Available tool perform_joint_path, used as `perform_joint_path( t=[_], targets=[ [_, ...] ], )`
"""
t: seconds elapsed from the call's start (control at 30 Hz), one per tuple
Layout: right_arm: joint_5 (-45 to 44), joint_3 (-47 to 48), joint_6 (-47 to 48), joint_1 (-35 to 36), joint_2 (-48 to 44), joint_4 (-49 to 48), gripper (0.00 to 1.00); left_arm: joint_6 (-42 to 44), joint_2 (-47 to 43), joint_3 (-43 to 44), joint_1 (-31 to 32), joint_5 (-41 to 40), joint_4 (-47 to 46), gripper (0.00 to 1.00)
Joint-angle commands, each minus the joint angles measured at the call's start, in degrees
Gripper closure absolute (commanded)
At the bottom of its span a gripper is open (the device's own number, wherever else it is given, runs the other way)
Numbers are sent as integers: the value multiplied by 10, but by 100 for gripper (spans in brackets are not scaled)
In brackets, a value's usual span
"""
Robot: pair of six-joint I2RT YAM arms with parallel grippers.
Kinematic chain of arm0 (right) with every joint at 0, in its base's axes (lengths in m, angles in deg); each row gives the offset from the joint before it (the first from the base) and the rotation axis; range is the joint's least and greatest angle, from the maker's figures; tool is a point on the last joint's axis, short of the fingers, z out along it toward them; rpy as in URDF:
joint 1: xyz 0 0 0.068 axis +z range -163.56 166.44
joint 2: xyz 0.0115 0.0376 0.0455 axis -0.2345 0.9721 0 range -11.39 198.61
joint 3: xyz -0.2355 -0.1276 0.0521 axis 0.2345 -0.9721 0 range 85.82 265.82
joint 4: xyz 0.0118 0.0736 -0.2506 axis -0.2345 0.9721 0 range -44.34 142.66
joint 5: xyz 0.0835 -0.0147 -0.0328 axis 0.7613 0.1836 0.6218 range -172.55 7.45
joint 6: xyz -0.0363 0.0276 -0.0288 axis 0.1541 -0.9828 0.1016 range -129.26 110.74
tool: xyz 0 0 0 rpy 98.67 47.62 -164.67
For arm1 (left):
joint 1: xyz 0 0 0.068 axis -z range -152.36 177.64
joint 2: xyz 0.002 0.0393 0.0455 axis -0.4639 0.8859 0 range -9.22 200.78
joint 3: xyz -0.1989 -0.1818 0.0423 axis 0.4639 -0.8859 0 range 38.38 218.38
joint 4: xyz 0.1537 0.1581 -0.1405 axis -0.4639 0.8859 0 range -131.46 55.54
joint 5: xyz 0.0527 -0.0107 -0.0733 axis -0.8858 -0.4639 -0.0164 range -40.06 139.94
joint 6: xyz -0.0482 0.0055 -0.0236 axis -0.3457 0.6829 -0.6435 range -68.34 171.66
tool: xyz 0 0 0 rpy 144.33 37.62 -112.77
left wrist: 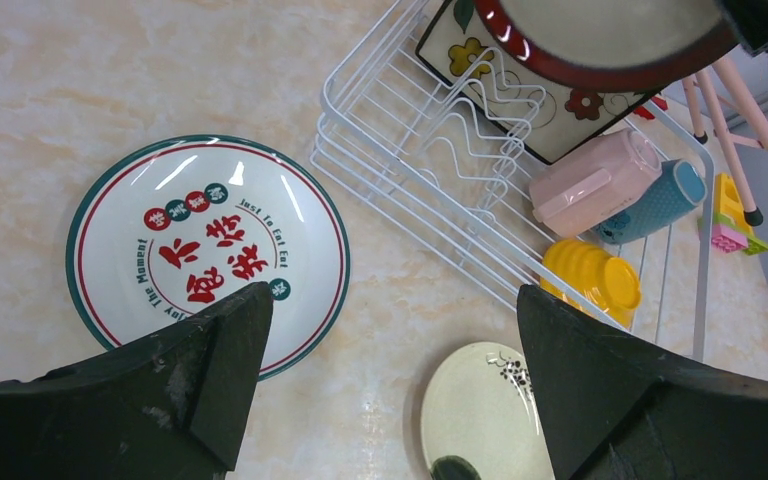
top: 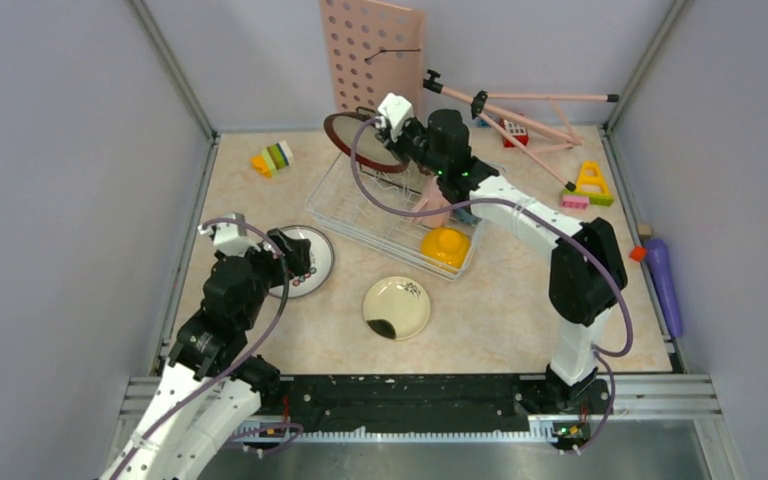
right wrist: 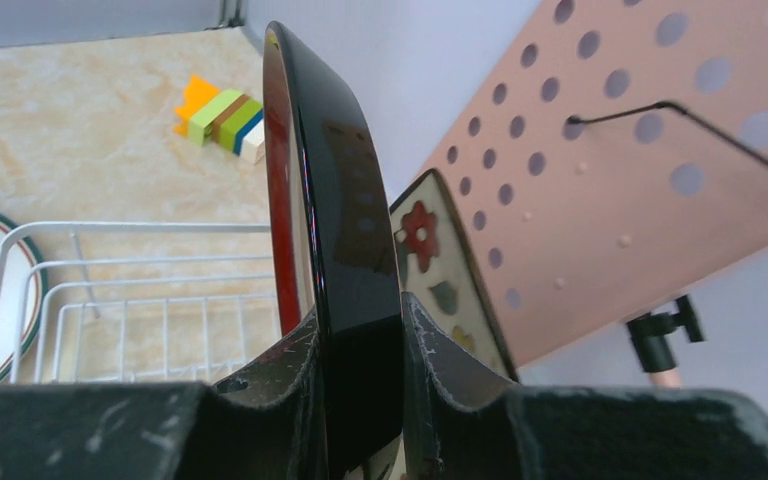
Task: Load the mixed dishes into the dish rack
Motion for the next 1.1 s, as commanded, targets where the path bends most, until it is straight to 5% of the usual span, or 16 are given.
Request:
perform_joint_path(
  t=[0.0, 0.77, 1.07],
  targets=[
    [-9, 72, 29, -7, -17, -98, 100, 7, 4, -9, -3, -5, -37, 3],
    [1, -46, 34, -37, 7, -148, 100, -13, 24, -23, -3, 3, -44, 5],
    [10, -66, -33, -51, 22, -188, 96, -16, 34, -19, -3, 1, -38, 5]
  ],
)
